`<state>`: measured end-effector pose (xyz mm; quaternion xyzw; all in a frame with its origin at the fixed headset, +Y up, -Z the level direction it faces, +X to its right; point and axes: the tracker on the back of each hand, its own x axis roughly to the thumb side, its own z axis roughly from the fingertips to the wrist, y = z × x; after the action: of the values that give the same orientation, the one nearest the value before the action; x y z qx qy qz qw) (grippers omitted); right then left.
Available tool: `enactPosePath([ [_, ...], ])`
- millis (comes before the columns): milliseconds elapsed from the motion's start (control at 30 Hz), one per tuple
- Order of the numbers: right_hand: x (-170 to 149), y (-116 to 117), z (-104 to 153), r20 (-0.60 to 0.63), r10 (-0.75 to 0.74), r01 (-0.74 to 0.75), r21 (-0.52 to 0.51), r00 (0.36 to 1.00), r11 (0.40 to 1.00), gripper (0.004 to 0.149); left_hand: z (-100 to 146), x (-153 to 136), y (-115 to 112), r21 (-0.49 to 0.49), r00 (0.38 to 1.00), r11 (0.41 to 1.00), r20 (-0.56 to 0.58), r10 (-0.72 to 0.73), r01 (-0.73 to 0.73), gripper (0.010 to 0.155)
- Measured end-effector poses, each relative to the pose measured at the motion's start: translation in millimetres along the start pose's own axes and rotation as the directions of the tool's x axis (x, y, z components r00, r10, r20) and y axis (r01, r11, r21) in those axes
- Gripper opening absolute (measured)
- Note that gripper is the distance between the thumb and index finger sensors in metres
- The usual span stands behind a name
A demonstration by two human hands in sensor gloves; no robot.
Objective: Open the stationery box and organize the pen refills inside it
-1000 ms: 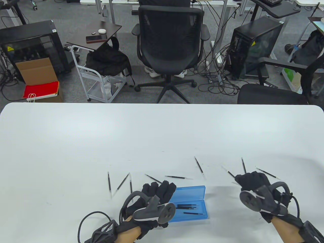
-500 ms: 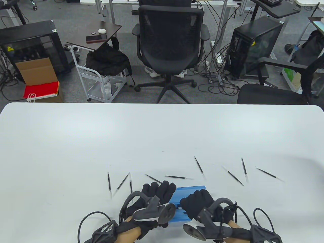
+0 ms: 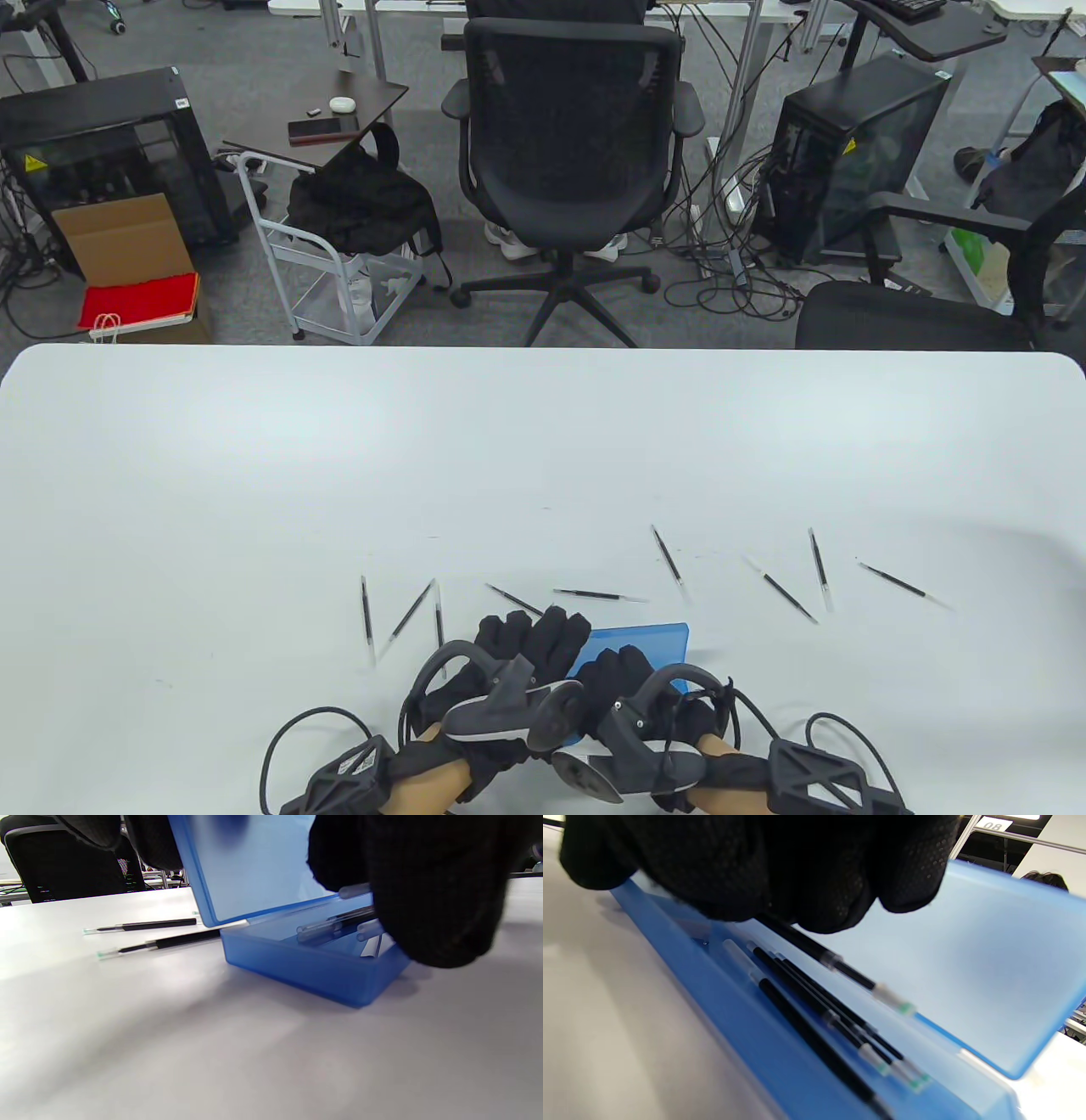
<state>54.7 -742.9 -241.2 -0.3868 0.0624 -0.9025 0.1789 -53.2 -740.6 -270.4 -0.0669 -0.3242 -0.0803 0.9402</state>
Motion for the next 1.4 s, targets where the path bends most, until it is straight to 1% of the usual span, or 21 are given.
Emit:
enactPosePath([
  [267,4.1,1.6,0.5,0.011,-0.005,0.005,0.001,1.000,1.000,0.054,0.3,0.1,-0.1,0.002,1.000,1.000,0.000,-0.002,0.002,0.128],
  [467,-5.9,-8.0,12.1,-0.005,-0.025,0.025,-0.033,1.000,0.999,0.052,0.7,0.1,-0.1,0.002,1.000,1.000,0.000,-0.002,0.002,0.127],
  [600,-30.1,-17.9,28.4,-0.067,-0.042,0.038,-0.056,0.997,0.998,0.051,0.7,-0.2,-0.1,0.001,1.000,1.000,0.001,0.002,-0.002,0.127],
  [733,-69.5,-24.1,48.6,-0.191,-0.048,0.037,-0.061,0.980,0.997,0.050,0.5,-0.6,-0.3,0.001,1.000,1.000,0.002,0.008,-0.009,0.127],
  [800,-95.1,-22.0,59.3,-0.269,-0.034,0.023,-0.045,0.963,0.999,0.049,0.6,-0.6,-0.3,0.001,1.000,1.000,0.002,0.007,-0.007,0.127],
  [833,-102.2,-20.8,62.0,-0.288,-0.028,0.018,-0.038,0.957,0.999,0.049,0.6,-0.7,-0.3,0.001,1.000,1.000,0.002,0.006,-0.006,0.127],
  [867,-122.0,-16.4,69.7,-0.338,-0.007,0.001,-0.017,0.941,1.000,0.049,0.6,-0.7,-0.2,0.001,1.000,1.000,0.002,0.005,-0.005,0.127],
  [933,-146.7,-9.4,79.4,-0.404,0.008,-0.008,0.002,0.915,1.000,0.049,0.5,-0.8,-0.3,0.000,1.000,1.000,0.001,0.005,-0.005,0.127],
  [1000,-177.5,1.9,91.8,-0.486,0.011,0.002,0.026,0.874,1.000,0.050,0.4,-0.9,-0.2,0.000,1.000,1.000,0.001,0.006,-0.006,0.127],
  [1167,-234.9,33.9,117.3,-0.622,0.025,0.017,0.061,0.783,0.998,0.049,0.2,-1.3,-0.3,-0.001,1.000,1.000,0.001,0.011,-0.011,0.127],
  [1267,-255.7,54.0,126.7,-0.669,0.039,0.038,0.099,0.743,0.994,0.050,0.2,-1.4,-0.3,-0.001,1.000,1.000,0.001,0.012,-0.012,0.127],
  [1400,-280.1,84.7,136.8,-0.715,0.087,0.061,0.179,0.694,0.982,0.051,0.0,-1.9,-0.5,-0.002,1.000,1.000,0.001,0.018,-0.018,0.127],
])
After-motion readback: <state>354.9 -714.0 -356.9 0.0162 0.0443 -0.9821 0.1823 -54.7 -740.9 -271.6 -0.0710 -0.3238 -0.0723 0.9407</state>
